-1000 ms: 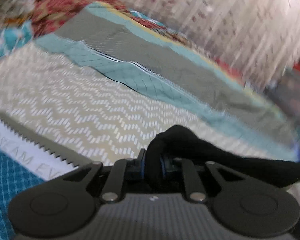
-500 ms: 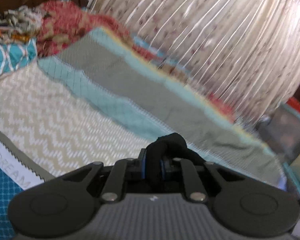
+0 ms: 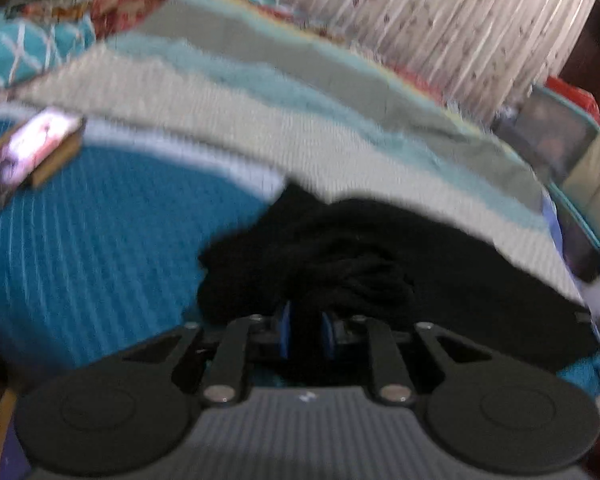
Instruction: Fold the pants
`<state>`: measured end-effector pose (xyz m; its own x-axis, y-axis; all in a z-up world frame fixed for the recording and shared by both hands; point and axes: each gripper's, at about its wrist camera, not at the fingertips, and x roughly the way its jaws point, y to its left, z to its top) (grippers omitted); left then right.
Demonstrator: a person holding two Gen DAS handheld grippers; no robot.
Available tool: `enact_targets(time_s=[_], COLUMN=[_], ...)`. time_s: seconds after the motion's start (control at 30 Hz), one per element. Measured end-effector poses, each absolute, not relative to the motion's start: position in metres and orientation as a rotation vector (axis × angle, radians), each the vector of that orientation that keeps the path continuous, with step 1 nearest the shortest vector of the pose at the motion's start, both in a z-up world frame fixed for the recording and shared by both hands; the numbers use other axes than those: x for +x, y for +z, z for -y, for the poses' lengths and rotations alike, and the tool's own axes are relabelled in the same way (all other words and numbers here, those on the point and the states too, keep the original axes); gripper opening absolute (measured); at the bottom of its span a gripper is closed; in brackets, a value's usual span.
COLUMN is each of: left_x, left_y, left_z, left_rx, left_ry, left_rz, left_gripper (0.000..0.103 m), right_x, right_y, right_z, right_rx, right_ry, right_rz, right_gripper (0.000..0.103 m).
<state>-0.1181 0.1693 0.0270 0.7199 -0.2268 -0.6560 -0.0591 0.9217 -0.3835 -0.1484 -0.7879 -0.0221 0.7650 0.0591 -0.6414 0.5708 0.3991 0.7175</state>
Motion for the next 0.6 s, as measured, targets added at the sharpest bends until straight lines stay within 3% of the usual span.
enact_targets(time_s=[0.07,0.2,0.3,0.37,0.43,0.57,0.6], left_x=[-0.129,-0.15,-0.149,-0.137,-0.119,-0.086,-0.083], left_y=[0.026,0.042,0.048,0.046,0.041,0.021,0.017], left_z=[-0.175,-0.213,-0.244,-0.255,-0.256,-0.245,-0.241], left_rx=[-0.414,-0.51,-0.635,-0.715,-0.766,-0.814,-0.817], left_ry=[-0.105,-0.076,-0.017,-0.031,-0.06,-0.137,-0.15], left_rz=[-0.799,-0.699,-0.604,-0.57,-0.569,-0.647,-0.668], left_gripper=[0.032,0.052,0.052,0.053,0.066,0.072,0.079], right_x=[-0.15,-0.114,-0.071,-0.038,0.003,0.067,0.076], right_y=[-0.013,0.037,0.076,0.096,0.114,0.128,0.127], right_z=[0.796,0.783,0.742,0.696,0.633,0.472,0.426], right_rx=[1.171,0.97,0.795,0.684,0.563,0.329,0.275], right_ry=[-0.422,-0.435,-0.243,-0.054,0.155,0.549,0.651], right_rz=[-0.596,-0.495,-0.491,-0.555,-0.647,-0.803,-0.835], right_gripper=[0.042,0.042,0.042,0.042,0.043,0.044,0.045])
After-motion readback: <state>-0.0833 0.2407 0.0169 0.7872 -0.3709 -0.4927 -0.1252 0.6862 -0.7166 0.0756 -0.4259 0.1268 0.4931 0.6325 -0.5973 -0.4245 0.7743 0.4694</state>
